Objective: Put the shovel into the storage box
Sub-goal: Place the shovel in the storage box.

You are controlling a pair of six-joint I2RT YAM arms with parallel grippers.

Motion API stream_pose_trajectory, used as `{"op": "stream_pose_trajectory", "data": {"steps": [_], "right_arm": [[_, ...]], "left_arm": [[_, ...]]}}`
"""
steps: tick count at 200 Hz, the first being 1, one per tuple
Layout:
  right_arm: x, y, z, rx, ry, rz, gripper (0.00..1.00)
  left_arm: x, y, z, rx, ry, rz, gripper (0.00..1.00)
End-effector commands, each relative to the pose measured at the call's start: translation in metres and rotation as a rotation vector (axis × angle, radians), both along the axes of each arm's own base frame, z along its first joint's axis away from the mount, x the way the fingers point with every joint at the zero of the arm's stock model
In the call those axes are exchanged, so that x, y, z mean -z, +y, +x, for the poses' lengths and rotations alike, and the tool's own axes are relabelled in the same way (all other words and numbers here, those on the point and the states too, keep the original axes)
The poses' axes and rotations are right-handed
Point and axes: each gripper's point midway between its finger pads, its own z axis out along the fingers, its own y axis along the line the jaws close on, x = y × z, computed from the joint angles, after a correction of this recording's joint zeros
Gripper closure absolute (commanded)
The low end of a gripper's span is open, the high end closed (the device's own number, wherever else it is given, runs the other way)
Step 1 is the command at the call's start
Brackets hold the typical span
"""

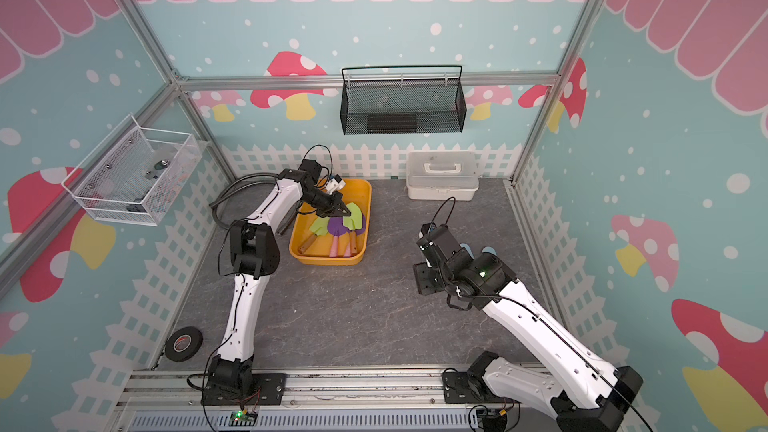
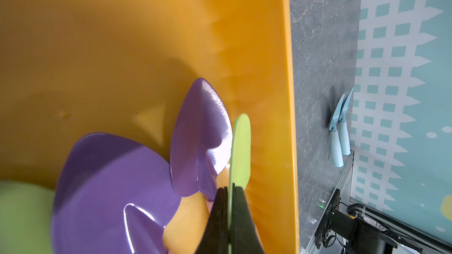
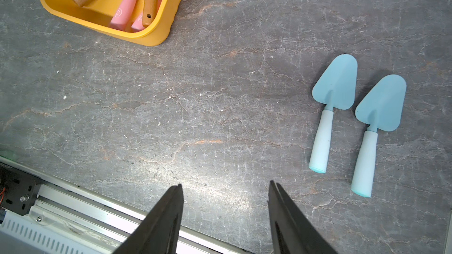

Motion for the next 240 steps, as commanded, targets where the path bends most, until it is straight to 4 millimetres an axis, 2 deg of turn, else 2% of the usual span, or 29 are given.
{"op": "stream_pose_trajectory", "data": {"steps": [1, 75, 105, 126, 184, 240], "right_arm": [[-0.001, -0.001, -0.003, -0.010, -0.008, -0.002, 0.41], [0.001, -0.004, -0.004, -0.001, -0.009, -0.006, 0.41], [0.002, -0.005, -0.005, 0.003, -0.008, -0.003, 0.41], [0.003, -0.006, -0.006, 0.005, -0.008, 0.000, 0.41], [0.004, -0.007, -0.005, 0.012, -0.010, -0.006, 0.41], [-0.003, -0.010, 0.002, 0.052, -0.037, -0.015, 0.40]], "left_arm": [[0.002, -0.007, -0.002, 0.014, 0.003, 0.004, 1.00], [0.030, -0.016, -0.012, 0.029, 0.053, 0.047, 1.00], [0.033, -0.015, -0.013, 0.029, 0.062, 0.052, 0.92], [0.034, -0.015, -0.013, 0.028, 0.061, 0.056, 0.82], [0.026, -0.012, -0.010, 0.019, 0.039, 0.070, 0.71], [-0.008, 0.000, 0.000, -0.014, -0.032, 0.072, 0.70]]}}
